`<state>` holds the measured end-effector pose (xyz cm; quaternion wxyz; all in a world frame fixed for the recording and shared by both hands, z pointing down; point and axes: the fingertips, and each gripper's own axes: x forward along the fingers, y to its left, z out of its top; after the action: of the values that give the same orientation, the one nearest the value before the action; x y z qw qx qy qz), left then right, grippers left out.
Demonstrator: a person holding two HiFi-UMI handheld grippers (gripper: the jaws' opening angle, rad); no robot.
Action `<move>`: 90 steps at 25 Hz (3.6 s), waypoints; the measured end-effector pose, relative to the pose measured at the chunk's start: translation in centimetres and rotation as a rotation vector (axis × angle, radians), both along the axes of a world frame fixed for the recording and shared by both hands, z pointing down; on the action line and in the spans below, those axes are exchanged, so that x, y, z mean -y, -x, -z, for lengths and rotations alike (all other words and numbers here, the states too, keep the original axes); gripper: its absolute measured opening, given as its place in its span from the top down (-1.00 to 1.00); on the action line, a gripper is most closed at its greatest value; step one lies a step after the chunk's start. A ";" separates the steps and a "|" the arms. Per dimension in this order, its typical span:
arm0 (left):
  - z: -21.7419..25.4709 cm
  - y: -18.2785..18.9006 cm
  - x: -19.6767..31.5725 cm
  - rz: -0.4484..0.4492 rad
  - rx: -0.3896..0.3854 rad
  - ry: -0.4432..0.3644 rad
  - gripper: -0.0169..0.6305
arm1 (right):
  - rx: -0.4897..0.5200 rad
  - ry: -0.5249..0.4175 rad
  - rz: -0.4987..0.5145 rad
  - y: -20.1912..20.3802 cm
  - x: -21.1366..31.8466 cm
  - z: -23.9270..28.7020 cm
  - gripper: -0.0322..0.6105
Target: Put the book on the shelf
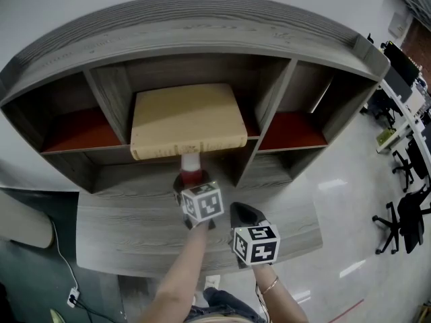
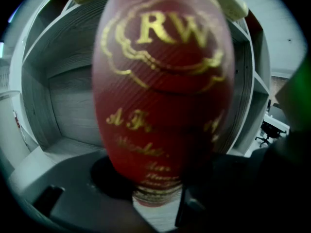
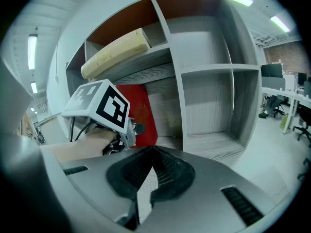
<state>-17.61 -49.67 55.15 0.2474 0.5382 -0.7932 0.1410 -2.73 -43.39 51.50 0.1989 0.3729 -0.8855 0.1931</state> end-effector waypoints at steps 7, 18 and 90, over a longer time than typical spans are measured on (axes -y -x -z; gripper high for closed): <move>0.4 -0.5 0.2 -0.037 0.009 -0.009 0.15 | 0.000 -0.006 -0.001 0.0 -0.3 0.2 0.87; 1.5 -1.6 -1.7 -0.070 0.021 -0.027 0.10 | 0.002 -0.017 -0.009 0.0 -1.4 0.8 0.87; 11.5 -1.2 -29.6 -0.542 -0.137 -0.284 0.91 | 0.175 -0.189 -0.019 4.9 -22.2 7.8 0.88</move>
<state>-16.44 -20.04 43.69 0.1760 0.7675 -0.6141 0.0531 -7.58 -21.14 43.70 0.0830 0.3799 -0.9102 0.1425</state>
